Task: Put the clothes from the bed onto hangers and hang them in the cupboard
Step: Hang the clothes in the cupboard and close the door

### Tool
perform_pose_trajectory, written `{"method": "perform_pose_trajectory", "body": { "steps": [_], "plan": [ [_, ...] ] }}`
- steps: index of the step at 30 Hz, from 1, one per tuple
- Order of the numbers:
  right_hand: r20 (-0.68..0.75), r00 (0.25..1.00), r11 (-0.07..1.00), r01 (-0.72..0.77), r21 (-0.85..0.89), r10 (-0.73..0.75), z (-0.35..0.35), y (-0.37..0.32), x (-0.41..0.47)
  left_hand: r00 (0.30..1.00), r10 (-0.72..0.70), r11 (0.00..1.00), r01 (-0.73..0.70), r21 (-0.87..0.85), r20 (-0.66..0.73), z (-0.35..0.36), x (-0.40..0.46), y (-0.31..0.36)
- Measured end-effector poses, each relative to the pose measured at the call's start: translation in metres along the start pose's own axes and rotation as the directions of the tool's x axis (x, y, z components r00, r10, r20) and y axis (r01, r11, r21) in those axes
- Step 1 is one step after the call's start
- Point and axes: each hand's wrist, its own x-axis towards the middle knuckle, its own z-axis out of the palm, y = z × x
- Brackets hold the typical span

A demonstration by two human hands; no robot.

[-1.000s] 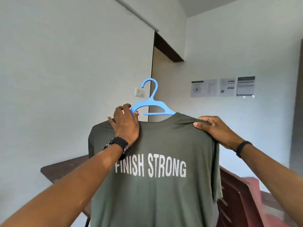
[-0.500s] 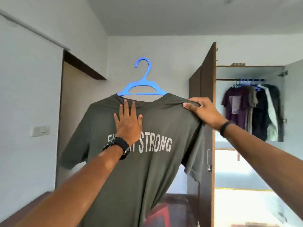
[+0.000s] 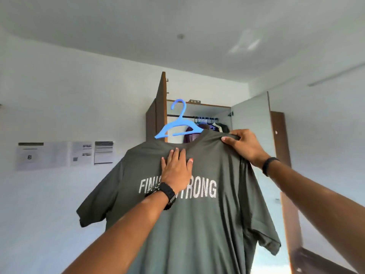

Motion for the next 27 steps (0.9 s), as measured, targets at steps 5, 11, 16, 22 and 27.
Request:
{"method": "perform_pose_trajectory", "body": {
  "steps": [5, 11, 16, 22, 27],
  "plan": [
    [-0.027, 1.000, 0.983, -0.011, -0.185, 0.006, -0.038, 0.111, 0.055, 0.967, 0.027, 0.997, -0.006, -0.082, 0.255, 0.108, 0.071, 0.060],
    [-0.116, 0.993, 0.971, -0.032, -0.237, 0.005, -0.049, 0.208, 0.130, 0.945, 0.040, 0.985, 0.017, -0.169, 0.324, 0.198, 0.163, 0.089],
    [-0.188, 0.982, 0.978, -0.039, -0.203, 0.001, -0.025, 0.298, 0.195, 0.928, 0.071, 0.974, 0.015, -0.226, 0.366, 0.285, 0.237, 0.088],
    [-0.220, 0.974, 0.978, -0.003, -0.208, -0.044, 0.026, 0.390, 0.284, 0.937, 0.081, 0.939, 0.041, -0.340, 0.339, 0.379, 0.338, 0.068],
    [-0.262, 0.962, 0.974, 0.015, -0.228, -0.076, 0.065, 0.464, 0.383, 0.951, 0.051, 0.912, 0.079, -0.402, 0.303, 0.453, 0.445, 0.045]
  ]
}}
